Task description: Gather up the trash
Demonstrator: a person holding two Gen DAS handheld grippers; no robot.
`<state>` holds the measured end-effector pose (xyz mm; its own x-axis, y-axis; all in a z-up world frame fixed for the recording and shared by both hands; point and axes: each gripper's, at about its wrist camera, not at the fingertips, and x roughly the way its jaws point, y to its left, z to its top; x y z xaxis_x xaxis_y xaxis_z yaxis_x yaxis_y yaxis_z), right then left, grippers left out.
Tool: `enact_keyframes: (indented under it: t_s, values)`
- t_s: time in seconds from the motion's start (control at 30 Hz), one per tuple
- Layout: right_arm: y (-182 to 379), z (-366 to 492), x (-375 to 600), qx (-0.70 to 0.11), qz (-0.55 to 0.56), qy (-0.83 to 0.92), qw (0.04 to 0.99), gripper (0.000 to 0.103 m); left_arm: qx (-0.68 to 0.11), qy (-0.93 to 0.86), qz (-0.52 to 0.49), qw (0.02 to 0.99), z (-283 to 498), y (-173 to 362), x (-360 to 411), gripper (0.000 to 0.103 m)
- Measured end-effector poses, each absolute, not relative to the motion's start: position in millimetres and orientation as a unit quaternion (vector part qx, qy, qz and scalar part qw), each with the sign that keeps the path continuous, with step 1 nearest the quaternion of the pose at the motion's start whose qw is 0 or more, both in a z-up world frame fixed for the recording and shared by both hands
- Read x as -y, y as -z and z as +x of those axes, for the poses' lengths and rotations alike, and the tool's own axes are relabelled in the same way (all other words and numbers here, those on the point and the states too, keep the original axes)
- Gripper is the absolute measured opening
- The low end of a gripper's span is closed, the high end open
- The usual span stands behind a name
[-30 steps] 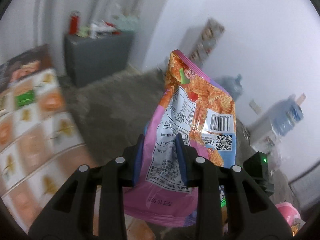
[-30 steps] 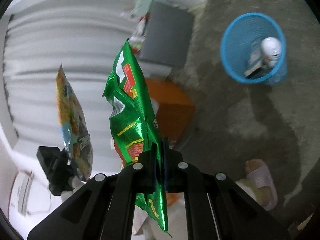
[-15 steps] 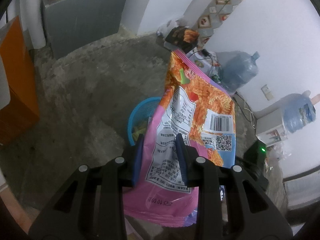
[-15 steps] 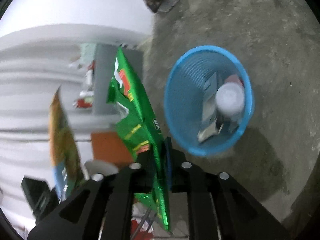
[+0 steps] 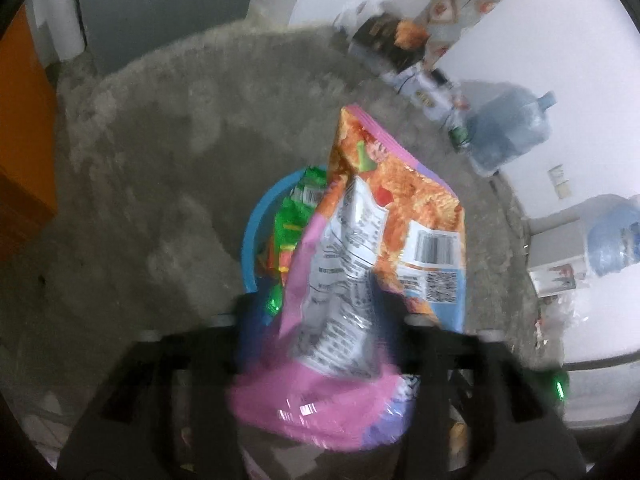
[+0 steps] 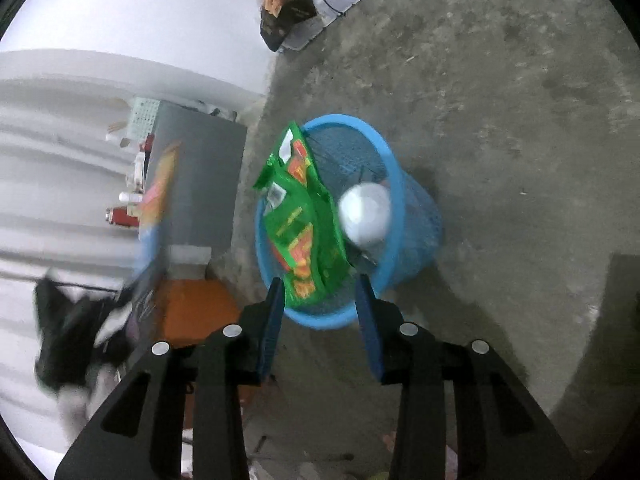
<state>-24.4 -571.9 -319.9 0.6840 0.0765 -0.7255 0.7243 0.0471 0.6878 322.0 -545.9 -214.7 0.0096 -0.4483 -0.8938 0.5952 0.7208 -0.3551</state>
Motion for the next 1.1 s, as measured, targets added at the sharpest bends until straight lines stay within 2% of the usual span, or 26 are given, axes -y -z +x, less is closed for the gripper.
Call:
enact_keyframes:
  t_s: [0.1,0.23,0.37,0.5,0.67,0.73,0.77,0.83,0.9,0.97,1.1]
  values:
    - [316.2,-45.4,555.5,-0.335,0.636,0.253,0.647,0.037,-0.611,0.344,0.049,0.711,325.2,236.1,548.7,0.072]
    - [311.8,-63.5,530.5,-0.364,0.63,0.241,0.642,0.037,-0.611,0.328,0.028,0.72,321.4,232.0,526.2,0.072]
    - [282.1,-62.1,508.8,-0.386,0.585,0.226,0.677,0.037,-0.587,0.354,0.021,0.728,314.4,183.4,495.3,0.072]
    - [212.7,-44.5,489.8,-0.372,0.502,0.204,0.754,0.037,-0.524,0.403,0.022,0.75,288.5,101.4,449.0,0.072]
    - [111.2,-26.0,447.5,-0.327,0.369,0.174,0.852,0.055,-0.403,0.381,0.04,0.831,230.8,6.2,365.3,0.083]
    - [71.1,-23.5,422.8,-0.305,0.313,0.162,0.885,0.07,-0.37,0.368,0.04,0.852,204.5,-19.2,329.8,0.087]
    - [49.8,-23.6,406.5,-0.29,0.282,0.153,0.902,0.075,-0.349,0.35,0.041,0.868,187.9,-32.6,307.0,0.093]
    - [21.5,-24.9,379.8,-0.269,0.242,0.144,0.921,0.088,-0.314,0.306,0.036,0.898,160.5,-52.6,266.6,0.094]
    - [-1.4,-26.2,353.4,-0.253,0.209,0.132,0.935,0.096,-0.288,0.235,0.026,0.928,135.4,-64.3,226.4,0.094]
    - [-19.0,-25.4,332.8,-0.245,0.183,0.123,0.944,0.097,-0.281,0.178,0.017,0.943,114.6,-68.8,187.4,0.094]
    - [-29.5,-13.8,286.1,-0.301,0.106,0.121,0.94,0.097,-0.301,0.123,0.004,0.946,82.8,-56.7,124.8,0.094]
